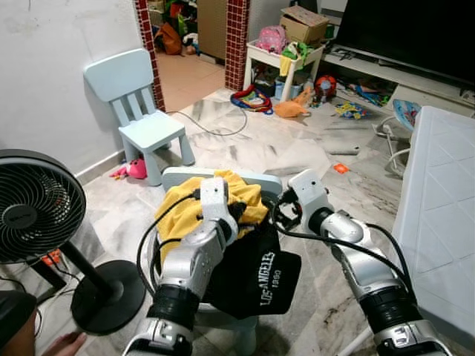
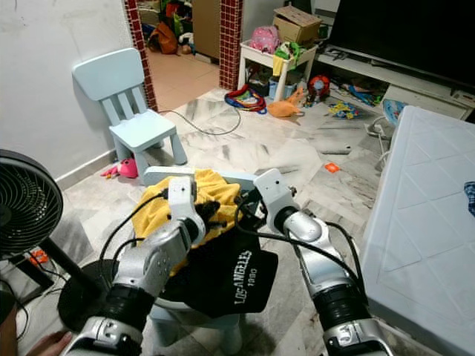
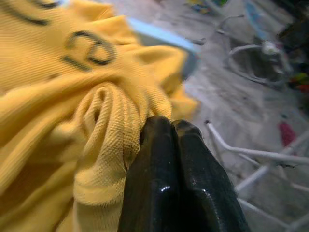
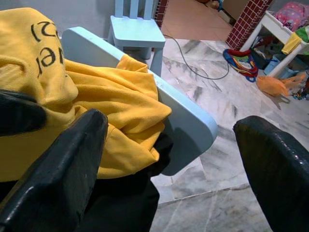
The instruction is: Hang hanger
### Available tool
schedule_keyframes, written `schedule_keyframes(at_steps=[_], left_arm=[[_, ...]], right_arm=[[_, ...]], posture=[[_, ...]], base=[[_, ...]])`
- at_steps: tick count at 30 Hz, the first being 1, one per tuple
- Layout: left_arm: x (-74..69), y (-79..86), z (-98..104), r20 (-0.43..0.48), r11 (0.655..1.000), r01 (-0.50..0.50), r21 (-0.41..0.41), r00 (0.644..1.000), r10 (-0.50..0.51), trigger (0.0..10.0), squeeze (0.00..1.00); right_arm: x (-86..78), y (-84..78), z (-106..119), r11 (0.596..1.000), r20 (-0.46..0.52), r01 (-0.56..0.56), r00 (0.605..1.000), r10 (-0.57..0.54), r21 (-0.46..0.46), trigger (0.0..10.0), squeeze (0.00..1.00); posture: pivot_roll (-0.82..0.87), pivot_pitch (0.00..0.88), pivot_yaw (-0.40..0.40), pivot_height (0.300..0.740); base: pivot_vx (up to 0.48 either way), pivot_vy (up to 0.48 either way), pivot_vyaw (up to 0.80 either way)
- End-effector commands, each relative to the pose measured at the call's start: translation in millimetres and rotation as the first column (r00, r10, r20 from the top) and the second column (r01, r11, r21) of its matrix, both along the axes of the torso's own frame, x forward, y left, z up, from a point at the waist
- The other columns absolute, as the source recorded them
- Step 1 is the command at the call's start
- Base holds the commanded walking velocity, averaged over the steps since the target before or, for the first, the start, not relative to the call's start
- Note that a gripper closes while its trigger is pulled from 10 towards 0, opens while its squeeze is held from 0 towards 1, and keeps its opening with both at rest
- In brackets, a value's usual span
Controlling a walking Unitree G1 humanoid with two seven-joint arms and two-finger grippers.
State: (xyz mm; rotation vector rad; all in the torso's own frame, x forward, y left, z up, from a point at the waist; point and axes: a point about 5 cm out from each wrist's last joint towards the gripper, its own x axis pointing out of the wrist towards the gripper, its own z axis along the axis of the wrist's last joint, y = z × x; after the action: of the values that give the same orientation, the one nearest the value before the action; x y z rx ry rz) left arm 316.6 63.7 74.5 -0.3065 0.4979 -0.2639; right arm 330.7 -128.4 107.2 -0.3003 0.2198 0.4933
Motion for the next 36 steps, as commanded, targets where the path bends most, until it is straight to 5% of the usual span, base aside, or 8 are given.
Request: schedule_keyframes(at_steps=[1,6,9,11,13,14,16,36], left_arm=[[5.3,17.2,11.4,0.052,0.996,-0.084,-0.002,0.995,0.084,0.0,0.00],[4.5,25.5,14.5,0.058,0.996,-0.094,0.003,0.994,0.094,0.0,0.00],[-10.6,34.0,4.0,0.034,0.994,0.015,0.104,0.999,-0.018,9.4,0.00],[-19.0,32.5,-2.0,0.015,0.988,0.081,0.129,0.996,-0.084,10.0,0.00],[-25.3,29.9,-5.3,0.005,0.978,0.141,0.155,0.990,-0.143,10.0,0.00],[-29.7,28.5,-7.1,0.003,0.966,0.179,0.187,0.983,-0.183,10.0,0.76],[-38.2,26.5,-9.3,0.002,0.935,0.247,0.255,0.967,-0.256,10.0,1.00],[-48.3,66.9,35.3,0.138,0.590,0.358,0.724,0.762,-0.633,10.0,1.00]], right_arm=[[2.2,-0.1,2.9,1.000,0.005,0.006,1.000,-0.006,0.005,10.0,0.00],[2.5,0.0,3.2,1.000,0.006,0.005,1.000,-0.005,0.006,10.0,0.00],[3.7,1.3,3.6,1.000,0.006,0.001,1.000,-0.001,0.008,10.0,0.00],[3.6,2.7,3.5,1.000,0.006,-0.003,1.000,0.003,0.009,10.0,0.00],[3.8,3.3,3.8,1.000,0.006,-0.006,1.000,0.006,0.010,10.0,0.00],[3.9,3.3,4.0,1.000,0.007,-0.007,1.000,0.006,0.010,10.0,0.00],[4.1,2.9,4.2,1.000,0.007,-0.007,1.000,0.007,0.010,10.0,0.00],[4.6,3.6,2.7,1.000,0.001,-0.011,1.000,0.011,0.016,10.0,0.00]], posture=[[-0.02,0.014,-0.021,0.740],[-0.02,0.014,-0.024,0.740],[-0.01,0.013,-0.030,0.740],[-0.01,0.013,-0.030,0.740],[0.00,0.012,-0.032,0.740],[0.00,0.012,-0.033,0.740],[0.00,0.012,-0.033,0.740],[0.02,0.013,-0.033,0.740]], base=[[0.000,0.000,0.00],[0.000,0.000,0.00],[0.000,0.000,0.00],[0.000,0.000,0.00],[0.000,0.000,0.00],[0.000,0.000,0.00],[0.000,0.000,0.00],[0.000,0.000,0.00]])
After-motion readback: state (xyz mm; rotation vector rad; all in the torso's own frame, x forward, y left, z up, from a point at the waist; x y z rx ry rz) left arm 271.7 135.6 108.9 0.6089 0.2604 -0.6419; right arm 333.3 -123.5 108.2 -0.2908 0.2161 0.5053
